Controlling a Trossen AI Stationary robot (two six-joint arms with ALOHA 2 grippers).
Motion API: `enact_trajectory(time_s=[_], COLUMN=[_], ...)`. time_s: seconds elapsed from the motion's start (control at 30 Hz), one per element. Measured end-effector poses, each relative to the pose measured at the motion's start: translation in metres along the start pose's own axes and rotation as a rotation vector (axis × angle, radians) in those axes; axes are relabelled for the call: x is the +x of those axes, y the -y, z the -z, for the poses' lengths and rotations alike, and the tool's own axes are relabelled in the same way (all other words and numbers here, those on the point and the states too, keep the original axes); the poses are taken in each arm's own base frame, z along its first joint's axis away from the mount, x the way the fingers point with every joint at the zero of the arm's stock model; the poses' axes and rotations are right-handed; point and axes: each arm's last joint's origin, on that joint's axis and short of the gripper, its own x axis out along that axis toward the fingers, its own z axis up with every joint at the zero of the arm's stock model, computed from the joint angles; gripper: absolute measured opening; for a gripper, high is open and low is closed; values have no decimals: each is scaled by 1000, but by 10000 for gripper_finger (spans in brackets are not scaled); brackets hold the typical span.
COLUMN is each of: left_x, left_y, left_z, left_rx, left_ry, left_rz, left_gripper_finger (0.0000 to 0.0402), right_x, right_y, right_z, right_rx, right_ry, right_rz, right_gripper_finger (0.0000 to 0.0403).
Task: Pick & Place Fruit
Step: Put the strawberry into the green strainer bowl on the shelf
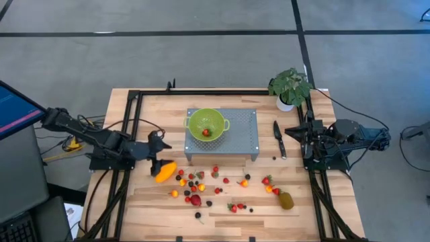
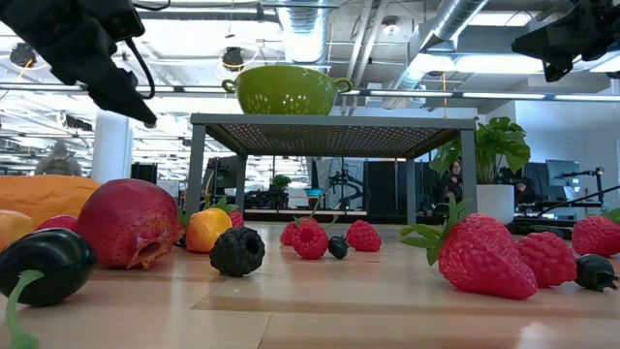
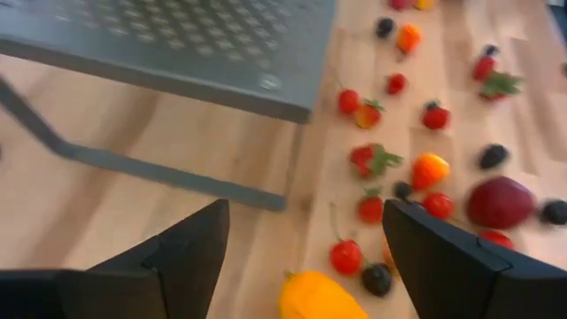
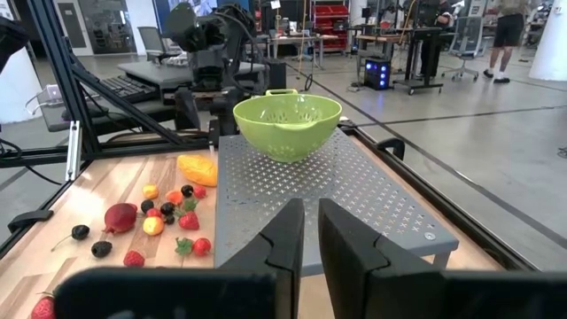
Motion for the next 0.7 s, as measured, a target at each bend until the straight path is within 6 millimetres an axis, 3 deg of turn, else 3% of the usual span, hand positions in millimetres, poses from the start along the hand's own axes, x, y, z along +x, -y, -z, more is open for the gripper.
enact_trajectory(time_s=[0.57, 0.7], left_x=[0, 0], left_y=[-1, -1], left_z=[-2, -2], left_rx=[-3, -6], left_ry=[33, 37], left_rz=[-47, -45], left_gripper_finger=[290, 290], right_x=[0, -1], right_y=[0, 0], right_z=[-1, -11], right_rx=[-76, -40], right_ry=[9, 105], right_rz=[4, 4], right_gripper_finger=[33, 33])
